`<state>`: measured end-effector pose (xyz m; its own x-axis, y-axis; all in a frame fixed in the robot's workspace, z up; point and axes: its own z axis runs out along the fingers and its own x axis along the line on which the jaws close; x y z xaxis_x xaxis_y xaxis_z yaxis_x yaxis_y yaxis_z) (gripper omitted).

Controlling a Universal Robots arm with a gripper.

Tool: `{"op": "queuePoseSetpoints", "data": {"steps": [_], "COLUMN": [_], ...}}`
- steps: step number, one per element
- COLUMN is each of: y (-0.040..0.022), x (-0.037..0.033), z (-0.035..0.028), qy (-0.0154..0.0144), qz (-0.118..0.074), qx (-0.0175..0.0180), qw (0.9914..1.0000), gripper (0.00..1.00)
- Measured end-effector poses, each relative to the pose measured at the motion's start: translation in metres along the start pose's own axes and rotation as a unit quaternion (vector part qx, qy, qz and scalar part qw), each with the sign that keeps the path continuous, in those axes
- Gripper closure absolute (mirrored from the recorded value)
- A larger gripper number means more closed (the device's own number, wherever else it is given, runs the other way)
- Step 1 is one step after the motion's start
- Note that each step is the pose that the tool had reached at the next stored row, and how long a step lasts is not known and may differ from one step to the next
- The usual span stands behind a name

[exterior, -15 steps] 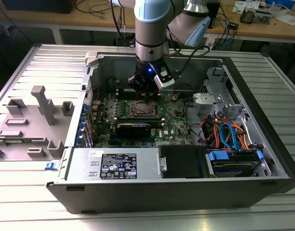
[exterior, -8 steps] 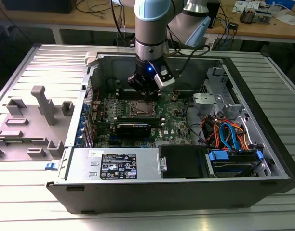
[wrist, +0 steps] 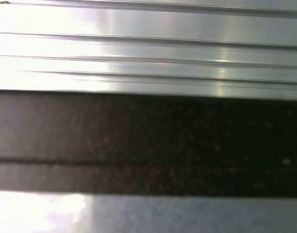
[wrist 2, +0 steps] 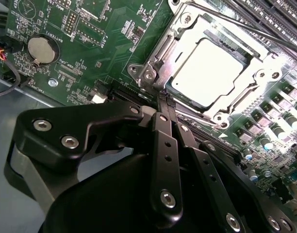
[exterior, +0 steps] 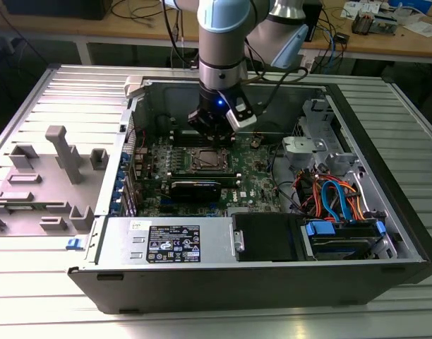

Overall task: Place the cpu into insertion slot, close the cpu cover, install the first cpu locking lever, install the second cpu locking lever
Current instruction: 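Install the first cpu locking lever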

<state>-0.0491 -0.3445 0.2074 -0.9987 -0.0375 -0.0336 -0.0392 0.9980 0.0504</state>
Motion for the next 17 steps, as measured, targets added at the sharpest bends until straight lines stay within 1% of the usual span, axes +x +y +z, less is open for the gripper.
{"op": "queuePoseSetpoints", "data": {"steps": [7, 17], "y": [-0.0001, -0.0014], "x": [-0.0015, -0.0014], "z": [0.0006, 0.002], "qy": [-0.0001, 0.0], "qz": [0.0, 0.0], "qx": [-0.0002, -0.0001], "qw": [1.0, 1.0], "gripper": [0.89, 0.89]}}
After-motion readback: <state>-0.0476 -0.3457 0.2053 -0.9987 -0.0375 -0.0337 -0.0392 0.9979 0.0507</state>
